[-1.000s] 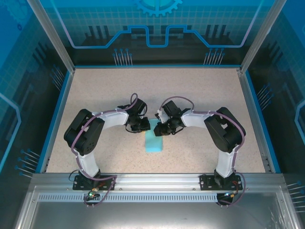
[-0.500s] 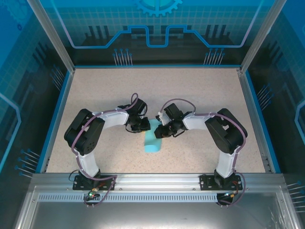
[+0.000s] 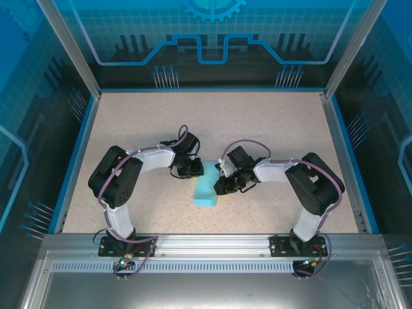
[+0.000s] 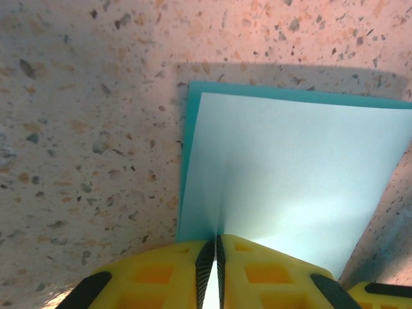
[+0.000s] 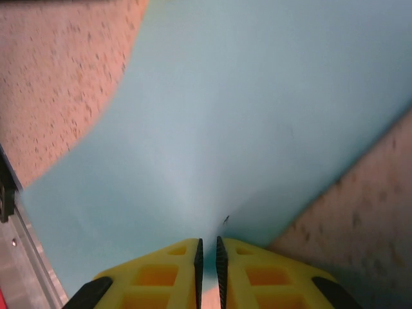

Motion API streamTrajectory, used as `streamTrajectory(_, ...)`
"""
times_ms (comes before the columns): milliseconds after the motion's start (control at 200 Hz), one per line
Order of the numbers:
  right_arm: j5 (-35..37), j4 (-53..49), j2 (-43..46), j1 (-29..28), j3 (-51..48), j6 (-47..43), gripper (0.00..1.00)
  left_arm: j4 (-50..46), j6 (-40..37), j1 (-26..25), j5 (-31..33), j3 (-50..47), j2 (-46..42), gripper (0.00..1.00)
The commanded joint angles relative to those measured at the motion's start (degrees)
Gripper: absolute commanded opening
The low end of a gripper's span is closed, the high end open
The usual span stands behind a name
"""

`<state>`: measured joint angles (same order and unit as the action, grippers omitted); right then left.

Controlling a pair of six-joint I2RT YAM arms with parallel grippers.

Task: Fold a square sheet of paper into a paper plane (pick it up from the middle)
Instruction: Fold the square sheet of paper in half at the center of the table.

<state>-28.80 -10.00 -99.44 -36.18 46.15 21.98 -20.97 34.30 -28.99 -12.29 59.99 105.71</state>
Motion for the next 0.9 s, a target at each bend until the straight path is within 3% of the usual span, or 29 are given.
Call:
streamTrajectory(0, -0.46, -9.21, 2.71, -1.47, -0.45, 0.59, 0.17, -5.74, -1.15, 0.59, 6.23, -2.02, 4.77, 0.17)
streamTrajectory(330, 1.86, 1.24, 3.47, -3.65, 3.88, 10.92, 0.18, -5.07, -1.34, 0.52, 5.45, -2.09, 4.68, 0.17)
streamTrajectory(890, 0.97, 0.48, -1.25, -6.49, -1.49, 8.73, 0.18, -4.34, -1.99, 0.65, 5.26, -2.68, 4.86, 0.17)
